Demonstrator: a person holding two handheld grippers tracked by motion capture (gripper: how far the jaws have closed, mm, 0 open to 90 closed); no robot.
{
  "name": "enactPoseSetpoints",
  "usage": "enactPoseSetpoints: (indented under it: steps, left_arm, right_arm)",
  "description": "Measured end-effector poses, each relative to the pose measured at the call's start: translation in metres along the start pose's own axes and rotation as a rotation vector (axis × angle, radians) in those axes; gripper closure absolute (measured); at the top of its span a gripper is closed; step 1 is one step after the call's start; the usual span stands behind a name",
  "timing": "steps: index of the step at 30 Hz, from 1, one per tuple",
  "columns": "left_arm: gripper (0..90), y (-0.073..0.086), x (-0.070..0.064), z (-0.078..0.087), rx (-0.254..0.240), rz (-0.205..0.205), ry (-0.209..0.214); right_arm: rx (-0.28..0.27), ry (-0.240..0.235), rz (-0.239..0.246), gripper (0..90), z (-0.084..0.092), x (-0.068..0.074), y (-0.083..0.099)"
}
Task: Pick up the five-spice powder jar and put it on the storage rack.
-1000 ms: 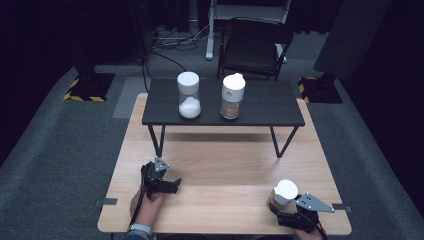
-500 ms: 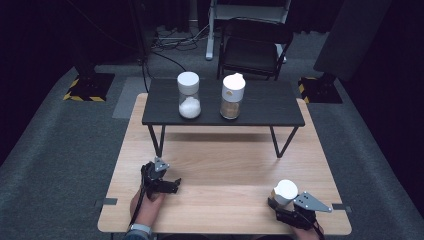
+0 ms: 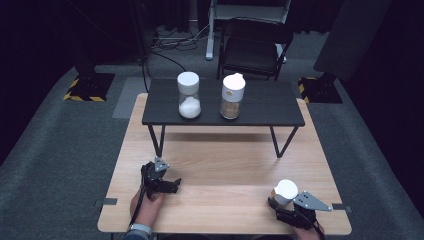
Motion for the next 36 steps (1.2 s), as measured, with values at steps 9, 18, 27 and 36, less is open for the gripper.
enactPoseSetpoints:
  steps: [9, 18, 27, 36]
  left_arm:
    - [0.5, 0.0, 0.0, 0.0, -0.001, 0.0, 0.0]
    - [0.4, 0.0, 0.0, 0.0, 0.0, -0.001, 0.0]
    - [0.4, 0.001, 0.0, 0.0, -0.002, 0.0, 0.0]
    - [0.5, 0.001, 0.0, 0.0, -0.002, 0.002, -0.001]
  right_arm:
    - [0.002, -0.007, -0.038, 30.9, 0.006, -0.006, -0.012]
    - [0.008, -0.018, -0.039, 30.9, 0.012, -0.013, -0.033]
    - [0.0, -0.007, -0.008, 30.9, 0.021, -0.014, -0.06]
    - [-0.014, -0.007, 0.008, 30.9, 0.03, -0.014, -0.085]
Point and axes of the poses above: each handheld gripper's, and its own axes: z roughly backward along the jaws, y roughly out of its underside, x roughly to its left, the point moved 5 cm from there along -z, roughly forward along the jaws, and after that the axes turned 13 degrees about x, right-handed, at the moved point
